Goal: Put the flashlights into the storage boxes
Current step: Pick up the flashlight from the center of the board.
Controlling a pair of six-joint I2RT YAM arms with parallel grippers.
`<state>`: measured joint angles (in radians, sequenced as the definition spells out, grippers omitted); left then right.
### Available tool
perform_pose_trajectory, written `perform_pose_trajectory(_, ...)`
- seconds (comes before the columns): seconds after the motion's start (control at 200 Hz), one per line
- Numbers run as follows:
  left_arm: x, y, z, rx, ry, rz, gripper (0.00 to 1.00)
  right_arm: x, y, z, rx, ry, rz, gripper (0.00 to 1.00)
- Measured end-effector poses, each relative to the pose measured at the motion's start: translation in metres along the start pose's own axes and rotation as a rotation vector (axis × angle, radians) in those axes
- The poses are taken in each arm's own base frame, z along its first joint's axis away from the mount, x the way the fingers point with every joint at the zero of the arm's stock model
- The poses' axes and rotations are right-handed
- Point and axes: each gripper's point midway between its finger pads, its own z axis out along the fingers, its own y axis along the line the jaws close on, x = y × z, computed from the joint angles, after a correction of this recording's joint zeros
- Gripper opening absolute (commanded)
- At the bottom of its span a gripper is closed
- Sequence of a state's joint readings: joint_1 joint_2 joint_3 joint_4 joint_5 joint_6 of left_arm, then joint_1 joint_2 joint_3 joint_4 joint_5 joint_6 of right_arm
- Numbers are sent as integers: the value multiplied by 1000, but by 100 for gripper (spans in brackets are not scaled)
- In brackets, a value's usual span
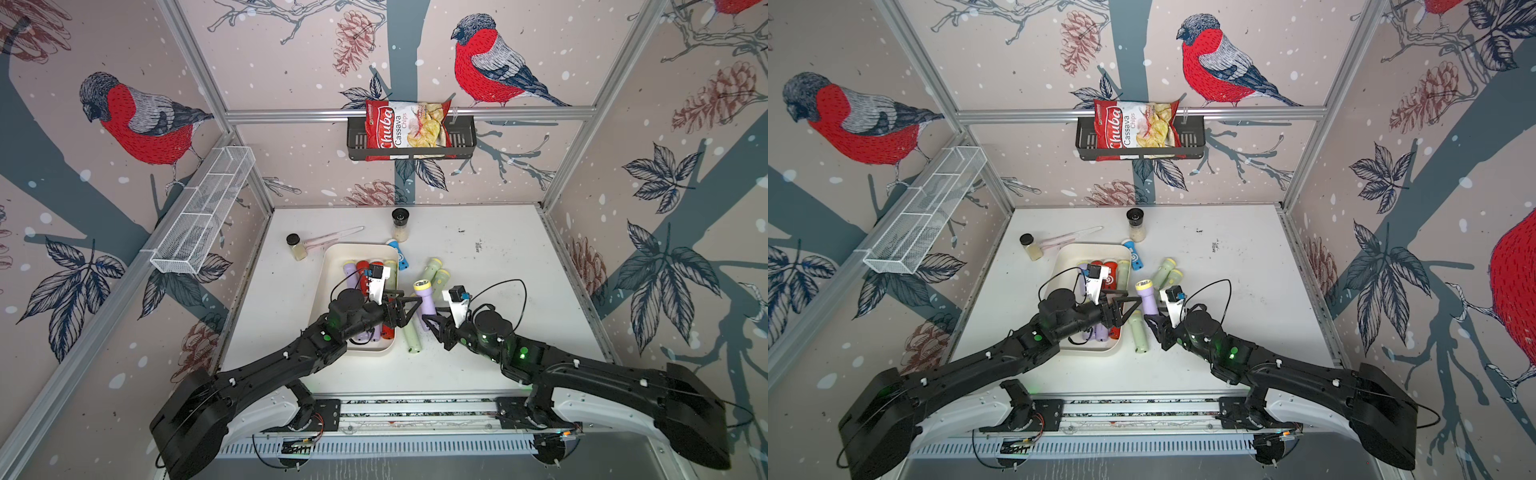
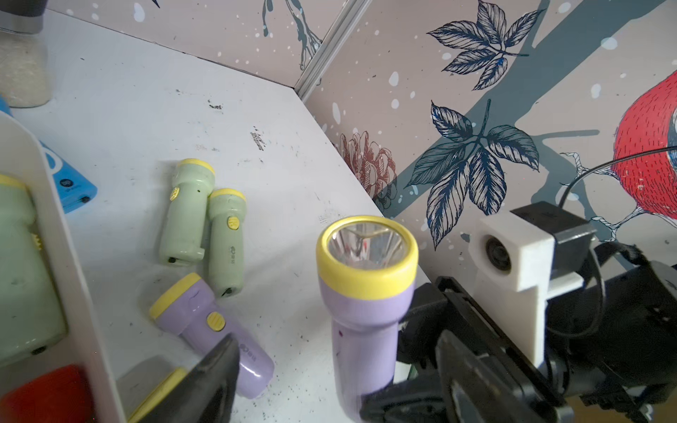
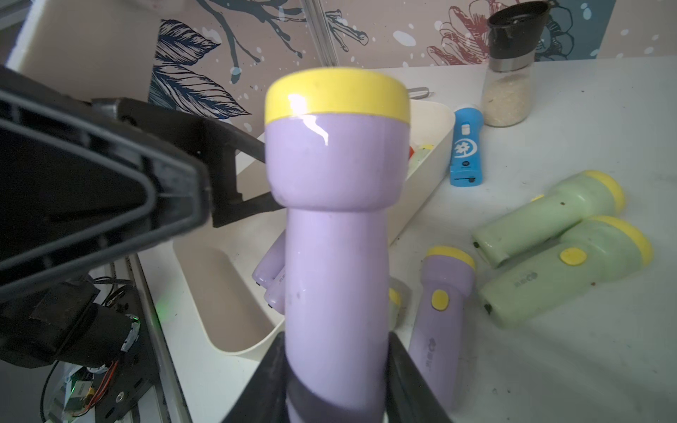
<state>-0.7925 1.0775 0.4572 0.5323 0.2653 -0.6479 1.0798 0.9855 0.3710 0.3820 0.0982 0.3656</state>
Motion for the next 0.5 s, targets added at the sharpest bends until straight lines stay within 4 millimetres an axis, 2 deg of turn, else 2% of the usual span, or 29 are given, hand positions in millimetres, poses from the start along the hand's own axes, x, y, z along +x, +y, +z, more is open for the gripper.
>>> perform_pose_trajectory(0.115, 2, 1, 6, 14, -8, -3, 77, 7, 8, 6, -11, 21, -13, 30)
perform_pose_trajectory(0.295, -3, 1, 5, 19, -42, -15, 62, 8, 16, 13, 1, 31, -28, 30)
perform_pose_trajectory(0.5, -9, 5, 3, -8, -81, -12, 58, 2, 17, 20, 15, 27, -56, 31)
